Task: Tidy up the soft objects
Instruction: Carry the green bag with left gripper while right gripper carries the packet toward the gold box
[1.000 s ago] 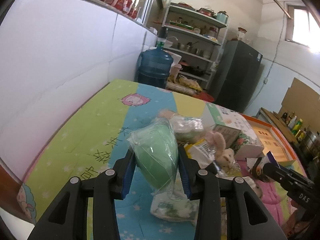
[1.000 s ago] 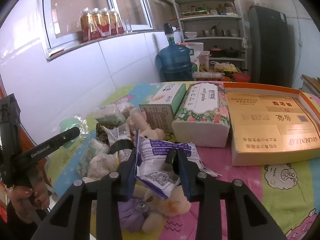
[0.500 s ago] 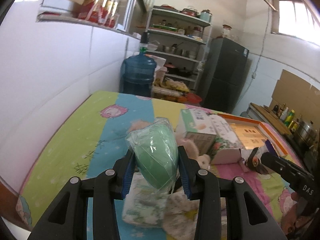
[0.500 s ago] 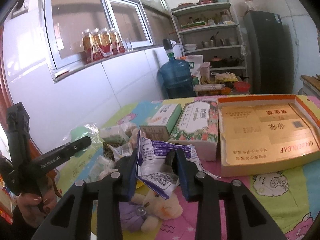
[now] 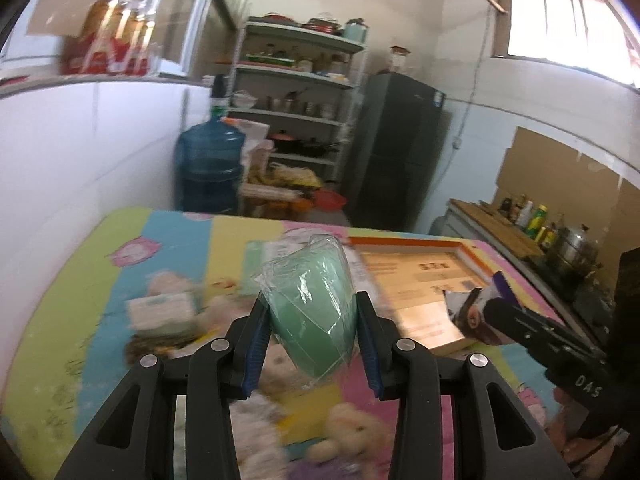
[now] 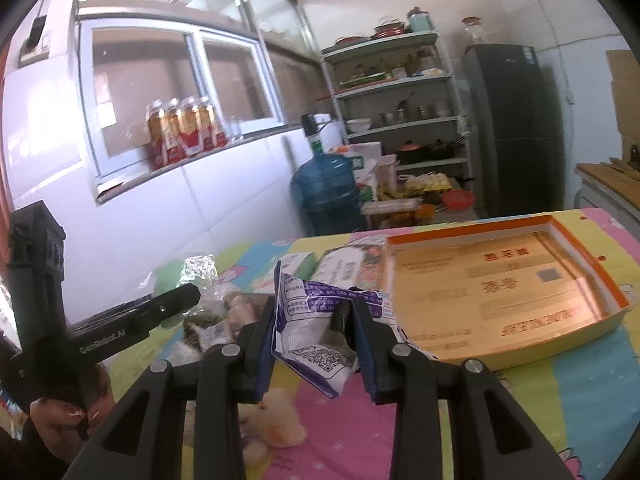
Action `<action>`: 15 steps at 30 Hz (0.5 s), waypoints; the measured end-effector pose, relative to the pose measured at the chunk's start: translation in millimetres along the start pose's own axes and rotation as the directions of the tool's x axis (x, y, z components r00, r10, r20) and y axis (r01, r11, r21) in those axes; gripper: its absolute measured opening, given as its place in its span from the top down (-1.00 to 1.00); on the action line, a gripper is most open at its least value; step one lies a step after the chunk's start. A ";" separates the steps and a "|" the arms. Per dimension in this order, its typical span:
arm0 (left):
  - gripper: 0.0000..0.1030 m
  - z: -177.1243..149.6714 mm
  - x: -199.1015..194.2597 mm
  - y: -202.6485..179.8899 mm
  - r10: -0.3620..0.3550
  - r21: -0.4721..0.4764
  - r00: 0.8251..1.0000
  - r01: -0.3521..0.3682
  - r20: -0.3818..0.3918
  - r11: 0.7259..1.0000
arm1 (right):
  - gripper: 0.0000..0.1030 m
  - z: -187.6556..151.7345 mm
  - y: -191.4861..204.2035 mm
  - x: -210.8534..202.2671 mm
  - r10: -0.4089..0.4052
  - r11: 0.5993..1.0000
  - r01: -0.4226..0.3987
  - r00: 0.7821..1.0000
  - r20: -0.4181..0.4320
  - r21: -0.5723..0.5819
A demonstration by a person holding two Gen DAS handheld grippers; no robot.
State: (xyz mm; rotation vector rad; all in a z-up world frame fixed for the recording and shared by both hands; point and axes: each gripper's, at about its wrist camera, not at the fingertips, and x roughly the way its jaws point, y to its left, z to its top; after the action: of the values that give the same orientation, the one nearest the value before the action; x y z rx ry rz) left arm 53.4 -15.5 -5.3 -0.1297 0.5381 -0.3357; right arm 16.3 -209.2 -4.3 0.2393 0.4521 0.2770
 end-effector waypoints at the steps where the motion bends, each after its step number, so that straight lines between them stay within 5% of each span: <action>1: 0.19 1.4 3.4 -8.8 -0.013 0.008 1.000 0.013 -0.001 1.000 | 0.31 1.0 -5.4 -2.0 -0.009 1.000 0.009 1.000 0.006 0.007; 15: 0.19 17.3 57.2 -94.1 -0.127 0.059 0.991 0.128 -0.033 0.990 | 0.31 14.2 -96.9 -28.2 -0.132 0.987 0.125 0.988 0.074 0.102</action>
State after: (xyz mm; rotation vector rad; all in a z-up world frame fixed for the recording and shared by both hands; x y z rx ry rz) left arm 82.2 -122.9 1.6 -0.1001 0.5494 -0.4791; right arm 18.7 -311.0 -8.6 0.3134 0.3999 0.1186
